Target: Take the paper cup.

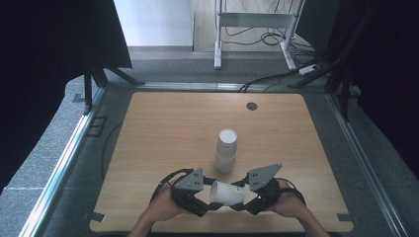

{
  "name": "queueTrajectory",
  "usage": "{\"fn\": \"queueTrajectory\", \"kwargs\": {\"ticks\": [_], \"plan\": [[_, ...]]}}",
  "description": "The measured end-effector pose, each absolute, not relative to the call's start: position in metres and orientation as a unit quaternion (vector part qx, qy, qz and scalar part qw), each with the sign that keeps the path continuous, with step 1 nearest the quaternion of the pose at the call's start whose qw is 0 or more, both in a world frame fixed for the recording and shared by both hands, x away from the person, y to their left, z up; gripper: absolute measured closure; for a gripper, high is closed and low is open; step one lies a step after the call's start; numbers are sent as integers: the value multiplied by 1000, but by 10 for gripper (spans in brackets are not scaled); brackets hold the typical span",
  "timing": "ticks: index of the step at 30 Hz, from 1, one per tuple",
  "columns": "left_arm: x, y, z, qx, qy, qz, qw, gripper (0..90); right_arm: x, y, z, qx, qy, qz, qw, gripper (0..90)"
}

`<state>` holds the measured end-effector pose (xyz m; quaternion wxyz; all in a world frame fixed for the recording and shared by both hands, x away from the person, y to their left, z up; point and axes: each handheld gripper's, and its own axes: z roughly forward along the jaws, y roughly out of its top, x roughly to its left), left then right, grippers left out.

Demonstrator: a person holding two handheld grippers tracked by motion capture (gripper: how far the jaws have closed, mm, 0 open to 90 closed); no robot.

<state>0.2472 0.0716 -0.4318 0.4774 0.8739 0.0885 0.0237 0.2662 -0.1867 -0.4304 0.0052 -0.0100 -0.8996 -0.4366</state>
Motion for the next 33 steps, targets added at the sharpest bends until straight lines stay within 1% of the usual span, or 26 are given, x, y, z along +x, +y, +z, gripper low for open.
{"fn": "queueTrajectory", "kwargs": {"ticks": [9,23,30,33], "plan": [[246,71,-432,877,81,27,472,351,267,-186,-433,-10,-905,-424,12,372],[245,71,-430,879,79,27,469,374,268,-184,-436,-15,-910,-415,14,358],[246,72,-427,885,80,31,457,376,269,-184,-434,-26,-913,-406,6,298],[245,69,-427,897,77,39,435,376,269,-184,-432,-30,-918,-396,-2,265]]}}
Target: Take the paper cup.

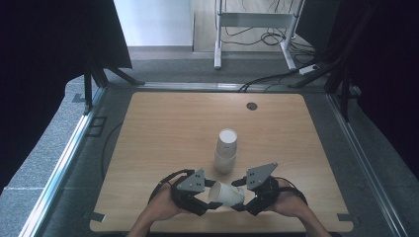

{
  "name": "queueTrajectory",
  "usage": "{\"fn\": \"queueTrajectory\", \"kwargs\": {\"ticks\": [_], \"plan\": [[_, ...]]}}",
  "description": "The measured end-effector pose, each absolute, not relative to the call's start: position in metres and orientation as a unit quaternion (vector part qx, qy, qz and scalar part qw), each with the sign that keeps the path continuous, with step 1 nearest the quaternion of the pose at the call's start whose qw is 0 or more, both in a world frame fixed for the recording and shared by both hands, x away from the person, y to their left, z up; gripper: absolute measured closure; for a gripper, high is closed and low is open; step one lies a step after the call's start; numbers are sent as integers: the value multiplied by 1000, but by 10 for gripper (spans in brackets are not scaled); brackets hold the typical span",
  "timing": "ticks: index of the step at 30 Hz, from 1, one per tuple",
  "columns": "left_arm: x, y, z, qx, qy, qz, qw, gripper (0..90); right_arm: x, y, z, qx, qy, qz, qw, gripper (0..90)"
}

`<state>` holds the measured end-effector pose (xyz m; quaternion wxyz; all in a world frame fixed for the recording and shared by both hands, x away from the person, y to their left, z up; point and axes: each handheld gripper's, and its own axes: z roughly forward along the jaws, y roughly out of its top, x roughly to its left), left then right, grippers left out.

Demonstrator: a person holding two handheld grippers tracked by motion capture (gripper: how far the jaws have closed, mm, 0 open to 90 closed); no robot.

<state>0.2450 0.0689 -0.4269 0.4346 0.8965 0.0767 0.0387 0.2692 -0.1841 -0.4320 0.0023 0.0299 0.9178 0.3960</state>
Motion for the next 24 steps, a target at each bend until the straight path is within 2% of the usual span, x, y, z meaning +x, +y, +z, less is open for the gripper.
{"fn": "queueTrajectory", "kwargs": {"ticks": [4,10,24], "plan": [[242,61,-429,911,72,48,403,375,265,-177,-430,32,936,351,22,226],[235,46,-431,930,52,59,358,374,254,-158,-437,2,961,272,43,222],[228,35,-430,942,28,70,326,374,242,-139,-445,-19,977,207,41,340]]}}
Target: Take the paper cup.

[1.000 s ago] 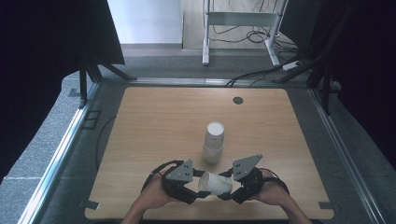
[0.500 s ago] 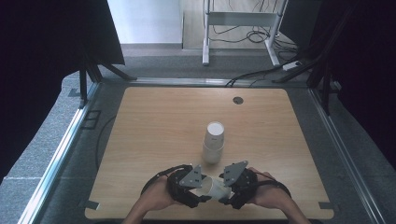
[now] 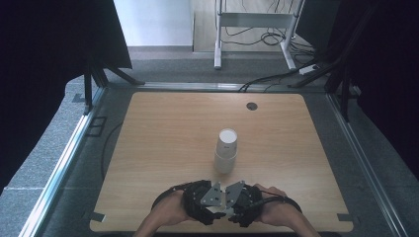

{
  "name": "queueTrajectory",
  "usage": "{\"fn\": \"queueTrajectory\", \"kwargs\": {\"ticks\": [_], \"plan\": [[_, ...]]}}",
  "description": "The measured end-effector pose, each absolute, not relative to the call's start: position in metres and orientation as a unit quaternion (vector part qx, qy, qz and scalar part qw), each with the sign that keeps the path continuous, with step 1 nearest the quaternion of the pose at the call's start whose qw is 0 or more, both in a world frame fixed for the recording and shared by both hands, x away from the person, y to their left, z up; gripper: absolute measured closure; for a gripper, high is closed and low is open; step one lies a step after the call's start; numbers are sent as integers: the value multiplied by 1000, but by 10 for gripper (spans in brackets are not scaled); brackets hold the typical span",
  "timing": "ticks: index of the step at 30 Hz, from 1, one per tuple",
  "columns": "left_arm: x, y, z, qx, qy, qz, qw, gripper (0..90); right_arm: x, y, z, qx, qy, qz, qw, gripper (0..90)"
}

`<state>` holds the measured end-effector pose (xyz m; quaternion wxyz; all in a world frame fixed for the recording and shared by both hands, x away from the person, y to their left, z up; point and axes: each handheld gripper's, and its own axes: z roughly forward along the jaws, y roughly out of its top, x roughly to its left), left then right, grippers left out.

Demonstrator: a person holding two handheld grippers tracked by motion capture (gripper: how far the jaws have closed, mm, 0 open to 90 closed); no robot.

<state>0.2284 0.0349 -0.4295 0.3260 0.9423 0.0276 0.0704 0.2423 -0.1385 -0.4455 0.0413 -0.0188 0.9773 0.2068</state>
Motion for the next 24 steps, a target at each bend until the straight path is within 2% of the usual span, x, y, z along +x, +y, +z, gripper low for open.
{"fn": "queueTrajectory", "kwargs": {"ticks": [11,15,18,24], "plan": [[228,34,-429,941,29,62,332,359,243,-139,-448,-18,977,210,30,377],[230,39,-424,931,37,63,357,301,246,-143,-446,-12,970,241,22,374],[232,46,-418,919,55,55,387,213,249,-148,-441,7,962,272,7,374],[240,59,-412,890,88,42,445,158,257,-159,-437,35,942,333,-5,372]]}}
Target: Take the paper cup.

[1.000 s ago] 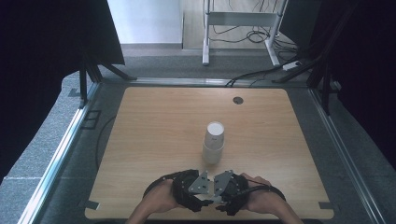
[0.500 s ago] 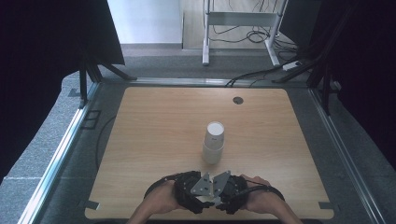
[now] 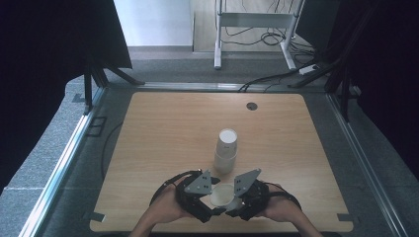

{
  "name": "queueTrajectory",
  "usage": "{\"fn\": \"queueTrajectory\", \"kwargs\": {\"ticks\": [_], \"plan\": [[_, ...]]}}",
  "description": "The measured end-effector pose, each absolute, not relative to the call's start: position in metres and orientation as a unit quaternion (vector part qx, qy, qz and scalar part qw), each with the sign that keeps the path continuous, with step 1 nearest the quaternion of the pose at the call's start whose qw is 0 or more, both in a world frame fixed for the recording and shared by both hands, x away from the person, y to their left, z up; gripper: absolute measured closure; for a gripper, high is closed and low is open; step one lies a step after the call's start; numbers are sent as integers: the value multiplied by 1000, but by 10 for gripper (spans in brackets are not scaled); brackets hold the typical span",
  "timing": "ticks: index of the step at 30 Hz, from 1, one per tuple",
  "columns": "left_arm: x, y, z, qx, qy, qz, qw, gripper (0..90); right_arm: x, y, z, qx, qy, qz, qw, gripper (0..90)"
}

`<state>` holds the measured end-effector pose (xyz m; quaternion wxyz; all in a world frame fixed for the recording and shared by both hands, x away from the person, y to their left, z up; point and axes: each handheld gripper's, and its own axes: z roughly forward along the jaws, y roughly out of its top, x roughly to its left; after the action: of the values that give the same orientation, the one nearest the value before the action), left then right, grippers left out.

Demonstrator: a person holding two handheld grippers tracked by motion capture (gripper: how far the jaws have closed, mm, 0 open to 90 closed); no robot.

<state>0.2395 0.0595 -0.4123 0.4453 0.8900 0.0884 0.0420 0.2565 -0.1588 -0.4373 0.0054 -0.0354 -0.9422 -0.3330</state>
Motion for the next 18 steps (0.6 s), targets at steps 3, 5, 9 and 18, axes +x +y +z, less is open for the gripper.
{"fn": "queueTrajectory", "kwargs": {"ticks": [3,5,9,18], "plan": [[243,64,-412,875,102,33,473,158,259,-162,-437,-33,-932,-361,2,371],[244,66,-413,868,107,28,485,161,259,-163,-437,-30,-927,-374,-2,370],[245,66,-414,862,106,22,496,167,259,-162,-438,-31,-921,-388,0,369],[243,59,-418,862,94,17,497,222,258,-159,-440,-31,-914,-405,8,367]]}}
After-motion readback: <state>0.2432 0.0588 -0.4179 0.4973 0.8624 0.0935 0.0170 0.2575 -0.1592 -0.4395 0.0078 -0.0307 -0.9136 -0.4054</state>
